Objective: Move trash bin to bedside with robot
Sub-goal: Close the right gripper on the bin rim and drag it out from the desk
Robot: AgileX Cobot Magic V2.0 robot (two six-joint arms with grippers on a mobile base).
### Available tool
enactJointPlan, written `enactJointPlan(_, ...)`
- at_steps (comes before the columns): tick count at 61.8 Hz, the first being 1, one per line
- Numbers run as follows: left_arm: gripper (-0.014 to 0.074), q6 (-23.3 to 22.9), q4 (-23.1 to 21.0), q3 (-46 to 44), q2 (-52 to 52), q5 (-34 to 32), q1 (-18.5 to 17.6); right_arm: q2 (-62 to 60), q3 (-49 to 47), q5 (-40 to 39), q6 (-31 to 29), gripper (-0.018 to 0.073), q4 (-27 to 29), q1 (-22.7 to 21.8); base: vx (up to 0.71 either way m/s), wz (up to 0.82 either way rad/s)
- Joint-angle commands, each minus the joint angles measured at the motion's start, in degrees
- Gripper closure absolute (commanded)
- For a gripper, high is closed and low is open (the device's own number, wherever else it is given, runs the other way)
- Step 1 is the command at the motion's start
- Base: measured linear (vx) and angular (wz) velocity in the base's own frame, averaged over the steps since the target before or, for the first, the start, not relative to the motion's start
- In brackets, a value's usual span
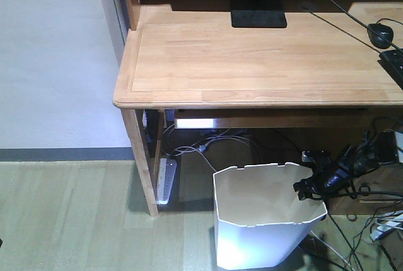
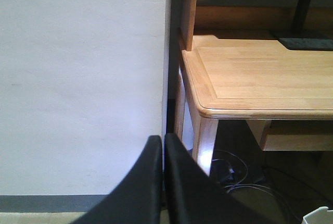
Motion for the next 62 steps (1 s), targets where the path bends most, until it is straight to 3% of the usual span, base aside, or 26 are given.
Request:
enactJointPlan(1, 0.0602, -0.5, -0.5, 1.6, -0.5, -4.2, -0.3, -1.9, -3.9, 4.6, -0.9, 0.0354, 1.5, -0.4, 0.00, 0.00)
enactJointPlan(7, 0.0602, -0.5, -0.5, 1.6, -0.5, -4.2, -0.3, -1.7, -5.6, 8.2, -4.6, 0.0579, 5.2, -0.4, 0.00, 0.00)
enactJointPlan(20, 0.0602, -0.5, -0.5, 1.6, -0.5, -4.2, -0.3, -4.0, -3.8, 12.8, -14.6, 0.0566, 17.6, -1.2, 0.00, 0.00)
enactJointPlan(39, 0.0602, -0.5, -0.5, 1.6, -0.5, -4.2, -0.3, -15.4, 14.9, 9.6, -34.2, 0.0566, 35.6, -1.6, 0.00, 0.00)
enactJointPlan(45, 0.0602, -0.5, -0.5, 1.6, -0.5, -4.2, -0.3, -20.1, 21.1, 9.6, -37.0, 0.0566, 38.8, -1.6, 0.00, 0.00)
enactJointPlan(62, 0.0602, -0.5, -0.5, 1.6, -0.5, -4.2, -0.3, -34.3, 39.2, 8.3, -40.8, 0.0566, 40.3, -1.4, 0.00, 0.00)
